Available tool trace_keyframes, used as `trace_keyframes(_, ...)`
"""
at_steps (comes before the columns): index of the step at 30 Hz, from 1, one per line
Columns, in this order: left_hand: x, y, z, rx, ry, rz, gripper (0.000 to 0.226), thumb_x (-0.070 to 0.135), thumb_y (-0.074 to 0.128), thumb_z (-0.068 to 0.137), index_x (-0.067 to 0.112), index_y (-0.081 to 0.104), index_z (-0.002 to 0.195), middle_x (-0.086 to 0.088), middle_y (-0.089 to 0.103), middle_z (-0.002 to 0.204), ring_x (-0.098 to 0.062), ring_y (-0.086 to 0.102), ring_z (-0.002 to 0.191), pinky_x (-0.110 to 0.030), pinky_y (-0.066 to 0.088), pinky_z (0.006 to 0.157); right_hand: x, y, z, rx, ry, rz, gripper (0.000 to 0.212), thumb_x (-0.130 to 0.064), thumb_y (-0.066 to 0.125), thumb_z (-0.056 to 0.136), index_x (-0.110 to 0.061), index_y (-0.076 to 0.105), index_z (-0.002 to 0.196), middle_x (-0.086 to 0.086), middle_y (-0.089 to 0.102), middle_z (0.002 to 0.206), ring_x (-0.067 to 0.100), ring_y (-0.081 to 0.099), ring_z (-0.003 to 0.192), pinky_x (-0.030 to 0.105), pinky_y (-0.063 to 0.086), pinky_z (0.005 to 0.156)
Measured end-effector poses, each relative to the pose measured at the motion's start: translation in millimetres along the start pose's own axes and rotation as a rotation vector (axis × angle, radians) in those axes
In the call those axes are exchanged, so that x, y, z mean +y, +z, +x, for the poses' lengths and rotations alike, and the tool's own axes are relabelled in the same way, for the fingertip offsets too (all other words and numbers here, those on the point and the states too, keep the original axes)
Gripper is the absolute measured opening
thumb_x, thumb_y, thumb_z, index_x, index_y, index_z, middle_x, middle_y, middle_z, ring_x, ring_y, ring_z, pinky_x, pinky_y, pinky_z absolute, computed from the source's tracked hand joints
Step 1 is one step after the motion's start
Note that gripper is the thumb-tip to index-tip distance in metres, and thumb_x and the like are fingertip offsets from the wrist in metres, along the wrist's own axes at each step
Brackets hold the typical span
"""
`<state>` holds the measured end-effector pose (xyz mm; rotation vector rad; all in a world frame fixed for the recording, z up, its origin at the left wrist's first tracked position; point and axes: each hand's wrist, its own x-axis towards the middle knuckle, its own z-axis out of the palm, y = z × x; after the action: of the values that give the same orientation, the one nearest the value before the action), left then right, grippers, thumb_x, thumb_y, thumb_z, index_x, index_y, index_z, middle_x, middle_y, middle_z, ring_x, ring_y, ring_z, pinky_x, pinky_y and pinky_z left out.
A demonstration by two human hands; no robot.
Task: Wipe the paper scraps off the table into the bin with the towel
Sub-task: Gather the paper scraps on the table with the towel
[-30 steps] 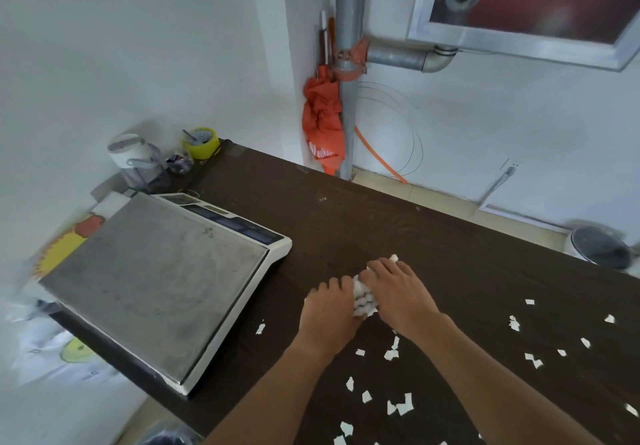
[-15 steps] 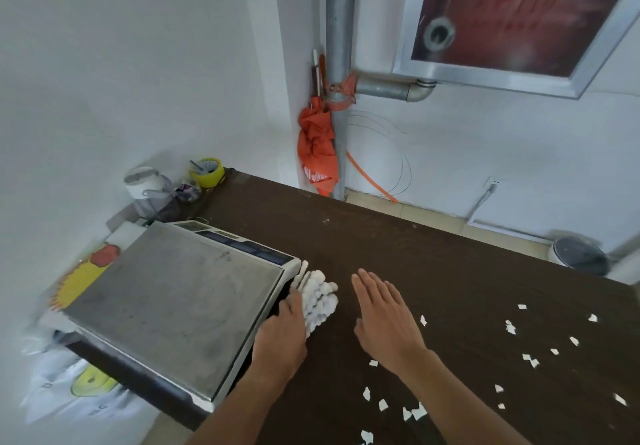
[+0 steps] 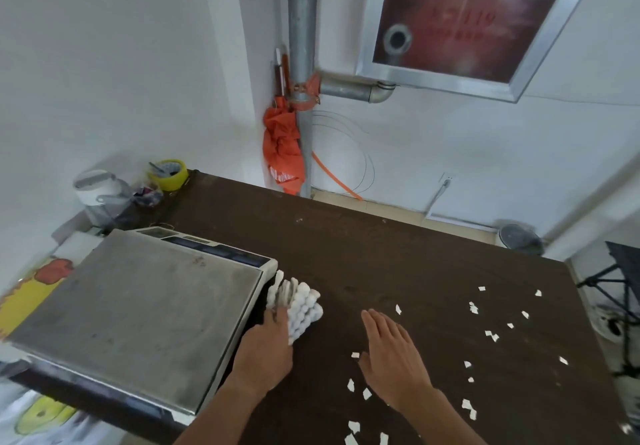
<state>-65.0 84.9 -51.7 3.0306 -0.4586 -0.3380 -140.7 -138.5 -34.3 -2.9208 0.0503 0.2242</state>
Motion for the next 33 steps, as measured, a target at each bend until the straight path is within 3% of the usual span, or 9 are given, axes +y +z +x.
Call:
trace_keyframes(3,0,0,-1,0.016,0.004,0.004,0.066,0.037,0.062,0.09,0.012,0.042,0.148,-0.009,0.057,0.134,-0.022,0.072,0.091,-0.032,0.057,0.074,4,1,-9,0.003,0.024,0.005,0.07,-0.035,0.041,0.099,-0.015,0.008,0.157,0.003,0.014,0.165,0.016,0.012,0.151,0.034,0.009,0.123)
trace_keyframes(10,37,1,-16,-0.006,0.056,-0.019,0.066,0.041,0.047,0.101,0.012,0.023,0.156,-0.009,0.043,0.149,-0.023,0.067,0.108,-0.032,0.053,0.088,22,-3,-17,0.032,0.026,0.003,0.068,-0.034,0.042,0.096,-0.015,0.017,0.156,0.002,0.025,0.161,0.016,0.022,0.149,0.034,0.018,0.122)
trace_keyframes(16,80,12,-23,-0.025,0.087,-0.052,0.063,0.043,0.046,0.102,0.014,0.026,0.153,-0.008,0.043,0.148,-0.024,0.067,0.105,-0.032,0.054,0.087,46,-11,-29,0.061,0.001,0.002,0.066,-0.033,0.045,0.095,-0.014,0.023,0.155,0.002,0.031,0.158,0.016,0.028,0.146,0.033,0.02,0.12)
trace_keyframes(28,167,27,-42,-0.045,0.065,-0.171,0.073,0.048,0.051,0.101,0.009,0.022,0.155,-0.012,0.041,0.153,-0.024,0.067,0.107,-0.034,0.054,0.09,98,-21,-61,0.043,0.021,0.036,0.068,-0.034,0.046,0.098,-0.015,0.016,0.156,0.004,0.024,0.162,0.018,0.021,0.149,0.035,0.014,0.121)
trace_keyframes(33,200,24,-52,-0.078,0.103,-0.191,0.068,0.044,0.051,0.101,0.004,0.028,0.15,-0.013,0.048,0.144,-0.031,0.068,0.106,-0.039,0.056,0.087,107,-25,-71,0.057,0.026,0.05,0.065,-0.031,0.049,0.095,-0.013,0.026,0.153,0.005,0.036,0.156,0.019,0.032,0.144,0.036,0.022,0.119)
